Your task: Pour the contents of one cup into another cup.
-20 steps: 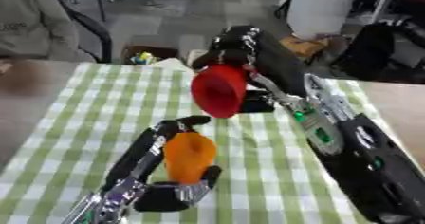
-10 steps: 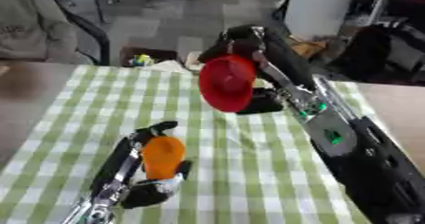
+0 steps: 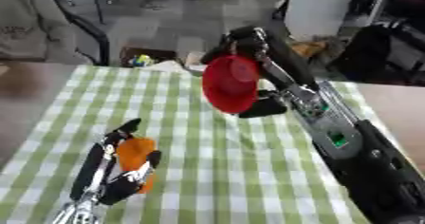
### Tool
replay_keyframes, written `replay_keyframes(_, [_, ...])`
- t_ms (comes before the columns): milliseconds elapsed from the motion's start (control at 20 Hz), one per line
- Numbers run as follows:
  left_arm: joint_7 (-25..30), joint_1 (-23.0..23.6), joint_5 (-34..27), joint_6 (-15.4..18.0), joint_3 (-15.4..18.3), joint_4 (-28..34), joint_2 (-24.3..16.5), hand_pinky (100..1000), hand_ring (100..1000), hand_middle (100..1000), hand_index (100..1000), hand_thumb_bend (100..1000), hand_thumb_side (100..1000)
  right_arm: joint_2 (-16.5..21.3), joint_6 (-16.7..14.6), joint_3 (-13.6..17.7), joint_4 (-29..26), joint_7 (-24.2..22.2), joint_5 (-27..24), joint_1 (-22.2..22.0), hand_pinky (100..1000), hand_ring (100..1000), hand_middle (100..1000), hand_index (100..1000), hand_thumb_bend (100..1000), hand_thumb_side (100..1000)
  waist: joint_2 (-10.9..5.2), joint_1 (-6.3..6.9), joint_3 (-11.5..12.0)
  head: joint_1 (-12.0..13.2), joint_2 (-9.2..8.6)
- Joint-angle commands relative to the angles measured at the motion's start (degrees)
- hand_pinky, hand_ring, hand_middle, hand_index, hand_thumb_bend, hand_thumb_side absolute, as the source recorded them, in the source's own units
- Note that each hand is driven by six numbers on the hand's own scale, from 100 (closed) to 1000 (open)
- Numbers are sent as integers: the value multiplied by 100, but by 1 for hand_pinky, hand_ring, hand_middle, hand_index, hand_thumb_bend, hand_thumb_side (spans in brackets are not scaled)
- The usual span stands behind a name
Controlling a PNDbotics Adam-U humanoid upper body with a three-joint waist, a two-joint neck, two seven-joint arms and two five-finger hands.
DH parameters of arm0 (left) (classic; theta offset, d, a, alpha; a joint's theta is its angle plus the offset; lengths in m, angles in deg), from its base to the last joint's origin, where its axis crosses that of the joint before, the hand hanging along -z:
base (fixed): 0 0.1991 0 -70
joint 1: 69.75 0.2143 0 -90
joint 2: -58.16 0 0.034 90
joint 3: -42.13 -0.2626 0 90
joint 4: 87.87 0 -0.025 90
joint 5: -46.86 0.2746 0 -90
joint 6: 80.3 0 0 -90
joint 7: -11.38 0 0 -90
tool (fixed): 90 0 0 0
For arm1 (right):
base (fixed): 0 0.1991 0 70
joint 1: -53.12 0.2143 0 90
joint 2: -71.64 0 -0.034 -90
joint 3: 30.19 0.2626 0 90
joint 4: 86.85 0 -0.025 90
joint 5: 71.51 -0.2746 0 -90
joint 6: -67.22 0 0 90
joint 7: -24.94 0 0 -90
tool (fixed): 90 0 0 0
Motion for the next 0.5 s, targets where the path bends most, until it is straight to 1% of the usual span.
replay_keyframes(50, [18,-57,-72,-23,91,185,-145,367,864,528,920,726,735,139,30,87,-146,-87,-163,79,410,161,218,687,100,100,-112,21,6,-10,-86])
replay_keyframes(100, [6,-67,-97,-7,122,232,-186,401,900,586,919,750,771,142,57,119,-114,-86,-201,40,375,146,199,686,100,100,-107,18,11,-2,-94])
replay_keyframes(150, [-4,-49,-147,20,156,338,-254,401,900,585,919,748,772,142,114,140,-53,-67,-270,-51,368,144,195,686,100,100,-112,15,23,-6,-93])
replay_keyframes(250, [32,-6,-303,-38,195,608,-374,404,904,587,920,723,788,168,207,132,-26,-64,-440,-200,360,141,191,684,100,100,-125,12,41,1,-86])
replay_keyframes(400, [228,35,-562,-243,173,995,-556,402,910,577,919,688,842,228,298,103,-67,-196,-703,-369,345,135,181,682,100,100,-135,15,53,11,-85])
replay_keyframes(450, [319,54,-657,-317,149,1116,-614,402,910,577,919,688,842,242,328,104,-74,-261,-798,-419,345,135,181,682,100,100,-138,17,54,16,-84])
replay_keyframes(500, [406,74,-746,-384,130,1218,-662,400,915,574,919,677,873,253,364,112,-68,-323,-887,-474,335,130,176,681,100,100,-138,23,57,19,-85])
